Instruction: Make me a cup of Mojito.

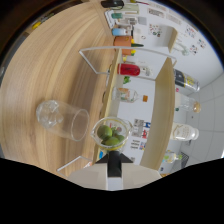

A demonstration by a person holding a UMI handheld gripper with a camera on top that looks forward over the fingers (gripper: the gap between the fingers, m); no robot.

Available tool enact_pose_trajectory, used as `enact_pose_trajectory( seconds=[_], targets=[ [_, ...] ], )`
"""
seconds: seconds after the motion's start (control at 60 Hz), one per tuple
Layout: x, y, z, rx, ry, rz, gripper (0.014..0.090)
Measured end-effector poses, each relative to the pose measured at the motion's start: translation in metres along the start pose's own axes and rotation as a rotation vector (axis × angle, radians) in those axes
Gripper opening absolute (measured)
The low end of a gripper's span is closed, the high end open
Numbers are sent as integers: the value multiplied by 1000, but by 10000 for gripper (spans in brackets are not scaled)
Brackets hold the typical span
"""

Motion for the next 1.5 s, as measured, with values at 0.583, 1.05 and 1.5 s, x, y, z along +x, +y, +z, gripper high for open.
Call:
enact_pose_trajectory(
  seconds=[0.583, 1.05, 1.5],
  targets=[
    [61, 84, -54, -32, 53, 1178, 155],
    [-196, 140, -37, -394, -395, 1813, 154],
    [-255, 131, -41, -440, -507, 1810, 182]
  ],
)
